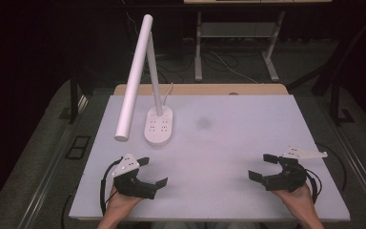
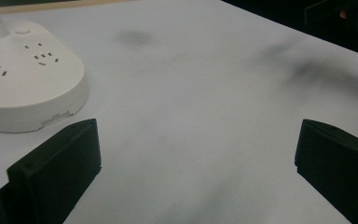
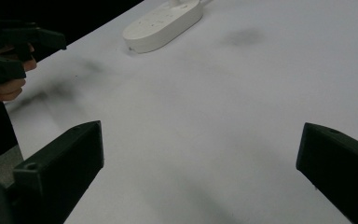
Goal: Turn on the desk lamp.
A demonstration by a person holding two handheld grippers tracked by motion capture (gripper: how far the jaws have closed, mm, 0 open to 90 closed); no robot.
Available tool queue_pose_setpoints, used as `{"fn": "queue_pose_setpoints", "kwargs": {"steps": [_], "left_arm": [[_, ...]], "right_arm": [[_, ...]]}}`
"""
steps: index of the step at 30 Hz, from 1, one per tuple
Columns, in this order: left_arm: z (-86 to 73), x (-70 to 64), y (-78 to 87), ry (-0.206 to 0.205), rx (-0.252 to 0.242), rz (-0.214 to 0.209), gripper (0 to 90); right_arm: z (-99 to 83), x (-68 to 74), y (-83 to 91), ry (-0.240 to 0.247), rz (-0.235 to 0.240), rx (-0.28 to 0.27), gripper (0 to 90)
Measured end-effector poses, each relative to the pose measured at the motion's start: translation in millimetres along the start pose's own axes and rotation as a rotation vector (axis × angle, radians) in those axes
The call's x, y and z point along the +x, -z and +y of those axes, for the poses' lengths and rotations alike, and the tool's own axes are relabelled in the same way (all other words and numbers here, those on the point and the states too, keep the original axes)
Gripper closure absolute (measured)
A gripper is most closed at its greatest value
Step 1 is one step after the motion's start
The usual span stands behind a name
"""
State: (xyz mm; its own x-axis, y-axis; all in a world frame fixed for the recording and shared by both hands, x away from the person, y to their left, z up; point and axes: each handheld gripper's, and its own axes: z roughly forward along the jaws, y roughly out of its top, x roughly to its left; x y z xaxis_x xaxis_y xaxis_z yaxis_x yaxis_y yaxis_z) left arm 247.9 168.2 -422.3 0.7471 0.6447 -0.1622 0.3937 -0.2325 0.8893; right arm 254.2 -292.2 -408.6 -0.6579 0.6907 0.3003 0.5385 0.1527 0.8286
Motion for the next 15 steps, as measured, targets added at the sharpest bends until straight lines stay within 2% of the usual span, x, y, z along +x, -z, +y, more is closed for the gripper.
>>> {"fn": "queue_pose_setpoints", "kwargs": {"steps": [15], "left_arm": [[-0.6, 0.2, -0.1, 0.000, 0.001, -0.005, 0.0]], "right_arm": [[-0.6, 0.1, 1.1, -0.015, 0.017, 0.043, 0.4]]}}
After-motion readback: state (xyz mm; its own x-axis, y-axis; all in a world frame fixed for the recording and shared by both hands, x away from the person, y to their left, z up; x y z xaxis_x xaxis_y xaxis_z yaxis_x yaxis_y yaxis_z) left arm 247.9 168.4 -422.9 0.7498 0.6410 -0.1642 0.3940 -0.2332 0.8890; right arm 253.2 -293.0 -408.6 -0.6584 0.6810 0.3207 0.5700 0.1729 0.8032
